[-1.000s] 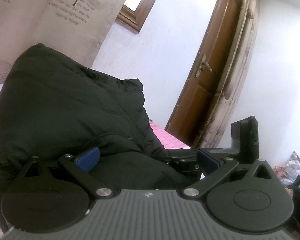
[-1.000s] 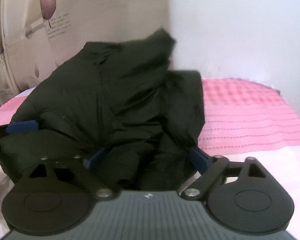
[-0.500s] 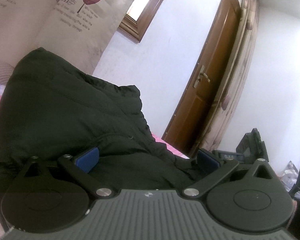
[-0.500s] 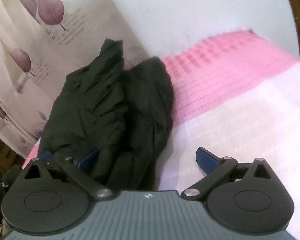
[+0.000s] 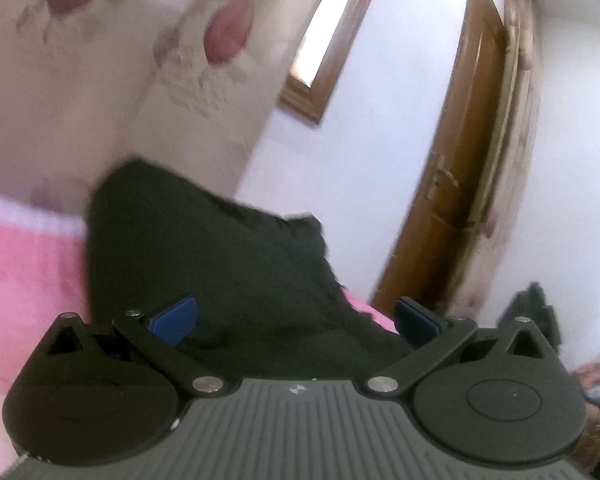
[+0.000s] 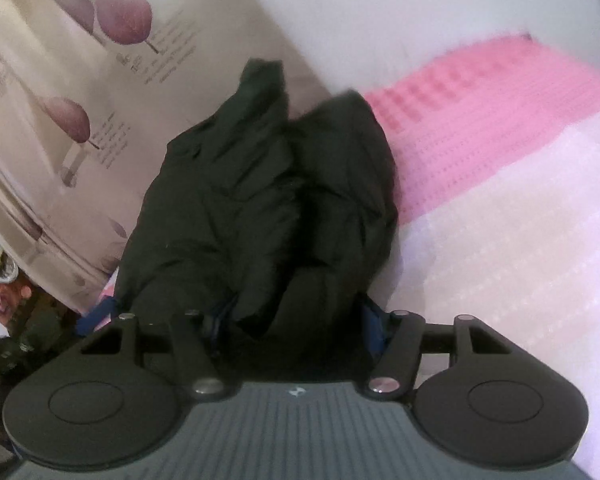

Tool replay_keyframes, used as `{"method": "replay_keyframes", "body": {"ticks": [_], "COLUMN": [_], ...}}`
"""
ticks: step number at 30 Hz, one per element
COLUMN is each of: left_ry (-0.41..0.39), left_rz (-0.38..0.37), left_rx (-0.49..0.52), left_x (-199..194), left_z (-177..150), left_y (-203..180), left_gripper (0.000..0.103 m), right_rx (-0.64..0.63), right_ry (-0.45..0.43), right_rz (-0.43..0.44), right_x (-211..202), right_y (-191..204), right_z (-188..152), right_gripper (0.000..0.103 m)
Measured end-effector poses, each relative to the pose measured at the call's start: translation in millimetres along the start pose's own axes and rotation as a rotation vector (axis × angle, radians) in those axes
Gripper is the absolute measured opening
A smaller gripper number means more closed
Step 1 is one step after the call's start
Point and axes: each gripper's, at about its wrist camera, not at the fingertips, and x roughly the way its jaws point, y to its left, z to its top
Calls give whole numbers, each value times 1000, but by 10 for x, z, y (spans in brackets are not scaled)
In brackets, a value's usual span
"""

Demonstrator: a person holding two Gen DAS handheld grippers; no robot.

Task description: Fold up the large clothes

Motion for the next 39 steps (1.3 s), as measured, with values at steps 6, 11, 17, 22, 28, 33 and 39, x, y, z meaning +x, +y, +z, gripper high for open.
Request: {"method": "replay_keyframes", "body": {"ticks": [6, 11, 17, 22, 28, 33, 39], "left_ry": [85, 237, 447, 460, 485, 494, 498], "left_rz": [82, 85, 111, 149, 165, 164, 172], "left_rx": [-73, -223, -216, -173, -147, -129, -103], "left_x": [28, 228, 603, 669, 712, 757, 766], "left_z": [187, 196, 125, 131, 145, 144, 141], "left_y": [321, 665, 827, 726, 702, 700, 685], "left_gripper": [103, 103, 103, 103, 103, 103, 103], "right_rx": [47, 63, -32, -92, -82, -61, -24], "right_ry": [3, 53, 141, 117, 107, 114, 96], "right_rz": [-43, 27, 137, 136, 134, 134, 140], "right_x": [2, 69, 400, 509, 487, 460, 455], "right_y": [-134, -200, -83, -28, -25, -45, -84], "right_z": [62, 80, 186, 187, 169, 176, 162], "right_gripper": [91, 100, 103, 103, 103, 103, 103]}}
